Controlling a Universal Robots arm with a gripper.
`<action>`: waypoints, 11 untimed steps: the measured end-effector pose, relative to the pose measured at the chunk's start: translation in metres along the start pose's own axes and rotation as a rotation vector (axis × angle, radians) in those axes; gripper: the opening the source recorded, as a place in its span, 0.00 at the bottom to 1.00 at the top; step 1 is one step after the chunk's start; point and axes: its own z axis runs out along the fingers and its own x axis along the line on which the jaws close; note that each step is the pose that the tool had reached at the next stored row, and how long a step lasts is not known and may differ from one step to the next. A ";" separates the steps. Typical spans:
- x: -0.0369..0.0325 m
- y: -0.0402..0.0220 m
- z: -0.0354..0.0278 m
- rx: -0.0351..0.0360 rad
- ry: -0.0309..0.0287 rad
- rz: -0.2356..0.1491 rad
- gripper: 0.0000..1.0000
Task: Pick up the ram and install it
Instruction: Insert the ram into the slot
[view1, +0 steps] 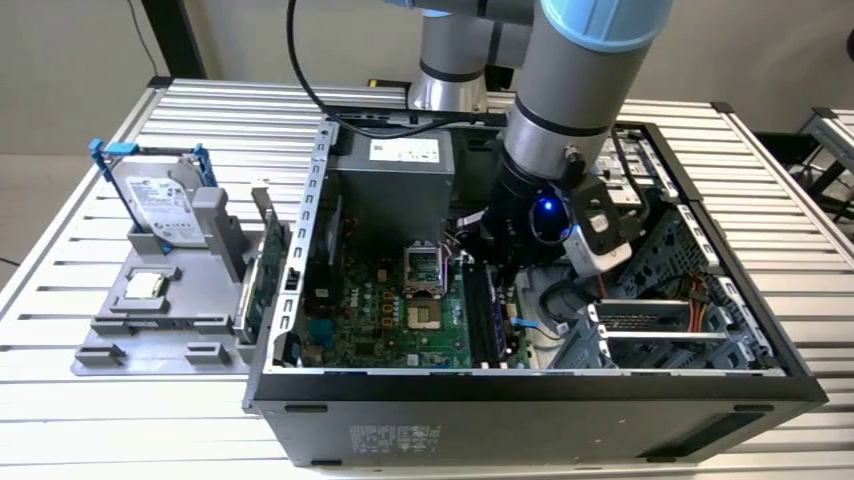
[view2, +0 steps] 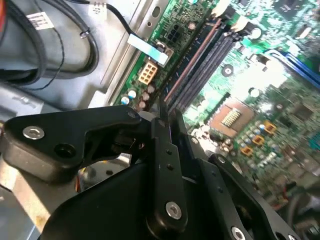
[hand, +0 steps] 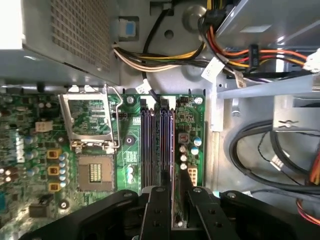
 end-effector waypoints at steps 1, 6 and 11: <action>0.0001 0.0000 0.0001 -0.0003 -0.0002 -0.001 1.00; 0.0001 0.0000 0.0000 -0.0003 0.0001 -0.004 0.00; 0.0001 0.0000 0.0000 -0.0003 0.0002 -0.004 0.00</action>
